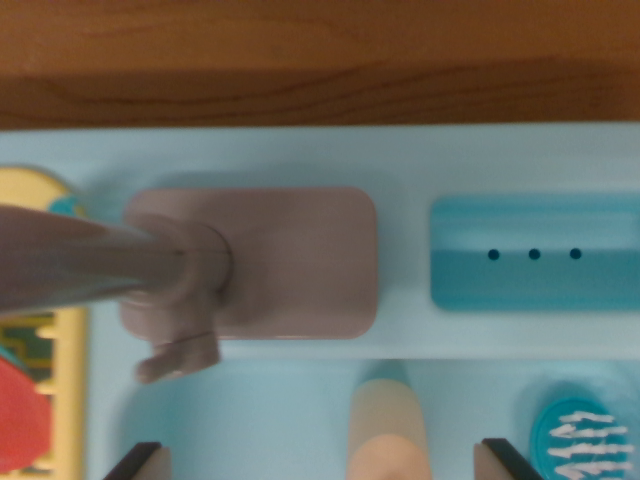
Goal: Pick detergent from the sink
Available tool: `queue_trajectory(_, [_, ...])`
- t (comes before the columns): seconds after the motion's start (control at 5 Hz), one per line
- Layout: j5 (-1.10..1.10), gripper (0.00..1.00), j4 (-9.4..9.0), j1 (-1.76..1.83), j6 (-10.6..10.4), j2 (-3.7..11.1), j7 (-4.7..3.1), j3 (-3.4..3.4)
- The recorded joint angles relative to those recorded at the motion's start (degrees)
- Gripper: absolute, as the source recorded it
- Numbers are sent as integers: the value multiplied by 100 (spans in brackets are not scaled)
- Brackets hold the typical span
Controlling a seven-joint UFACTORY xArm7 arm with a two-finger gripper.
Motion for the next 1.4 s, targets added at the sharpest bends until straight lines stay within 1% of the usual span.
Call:
queue_trajectory(0.2, [0, 0, 0, 0, 0, 0, 0, 0])
queue_trajectory(0.4, [19, 0, -182, -19, -237, 60, -69, -18])
queue_trajectory(0.6, [19, 0, -182, -19, -237, 60, -69, -18])
queue_trajectory(0.8, [37, 0, -351, -37, -458, 116, -133, -34])
queue_trajectory(1.0, [37, 0, -351, -37, -458, 116, -133, -34])
queue_trajectory(1.2, [53, 0, -506, -54, -660, 167, -192, -49])
queue_trajectory(1.4, [53, 0, -506, -54, -660, 167, -192, -49])
